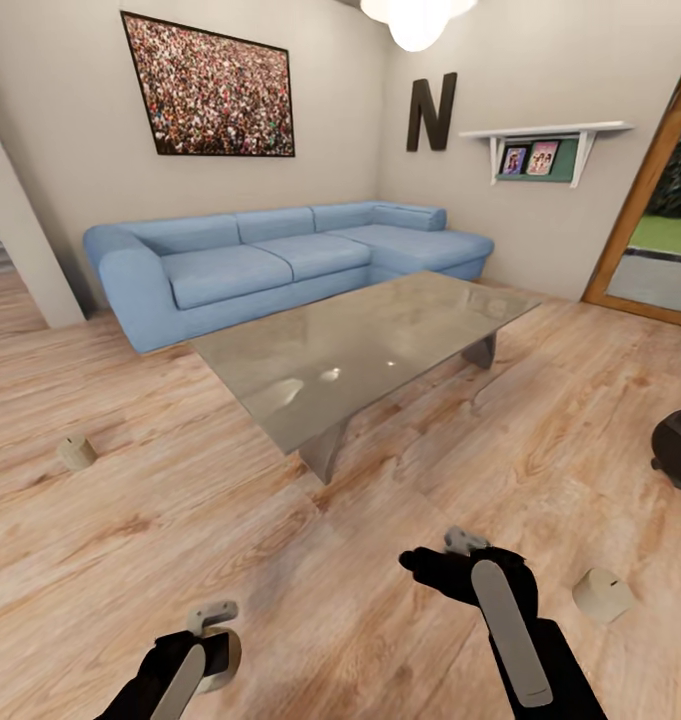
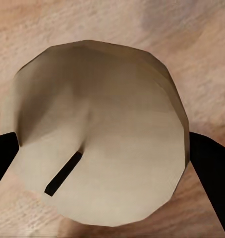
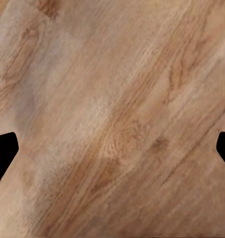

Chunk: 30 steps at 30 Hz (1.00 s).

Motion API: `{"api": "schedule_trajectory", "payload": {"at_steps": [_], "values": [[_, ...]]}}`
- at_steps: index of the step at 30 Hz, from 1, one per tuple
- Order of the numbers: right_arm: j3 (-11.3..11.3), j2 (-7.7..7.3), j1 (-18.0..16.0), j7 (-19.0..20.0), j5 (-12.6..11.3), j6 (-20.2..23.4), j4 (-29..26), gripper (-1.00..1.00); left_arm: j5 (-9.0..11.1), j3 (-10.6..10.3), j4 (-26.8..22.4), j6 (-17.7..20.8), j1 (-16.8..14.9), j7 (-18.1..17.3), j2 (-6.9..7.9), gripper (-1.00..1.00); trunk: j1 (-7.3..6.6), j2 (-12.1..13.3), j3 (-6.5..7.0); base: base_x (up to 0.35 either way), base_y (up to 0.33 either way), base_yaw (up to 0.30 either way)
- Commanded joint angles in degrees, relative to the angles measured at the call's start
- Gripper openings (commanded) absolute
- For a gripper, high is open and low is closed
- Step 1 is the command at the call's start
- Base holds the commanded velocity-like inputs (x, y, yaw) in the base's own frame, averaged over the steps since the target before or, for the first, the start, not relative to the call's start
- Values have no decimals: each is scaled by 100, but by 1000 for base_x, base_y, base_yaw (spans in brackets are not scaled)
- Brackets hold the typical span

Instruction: Place each of the two pumpkins and all three candles from the living room inside a cabinet in the living room (use any cabinet), then make sure every cabinet is closed, and position the cauldron so it is next to a table in the living room.

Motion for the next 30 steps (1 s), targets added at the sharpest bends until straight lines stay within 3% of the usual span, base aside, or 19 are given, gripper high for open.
{"api": "schedule_trajectory", "payload": {"at_steps": [1,4,7,11,16,27,30], "values": [[45,46,0,-179,7,7,-14,100,-2,8,-27,65,2,0,1,-100,-2,2,23,-5,0,0],[291,172,0,-894,-29,22,-64,100,0,110,-220,277,-1,0,3,-100,-10,6,89,-2,0,0],[400,216,0,-1127,-50,36,-80,100,0,325,-360,649,0,-5,2,-100,-18,10,156,0,0,0],[421,224,-1,-1179,-61,45,-83,100,-3,584,-395,951,2,-280,1,-100,-28,15,244,0,0,-134],[419,217,0,-1189,-72,54,-82,100,-17,652,-402,1305,3,-758,3,-100,-41,22,355,0,0,-270],[353,183,0,-1189,-56,49,-76,100,-10,654,-402,1337,0,-773,3,-100,-69,37,599,0,0,-287],[345,166,0,-1195,-55,48,-75,100,-9,654,-402,1337,2,-773,3,-100,-135,157,653,0,0,-287]]}}
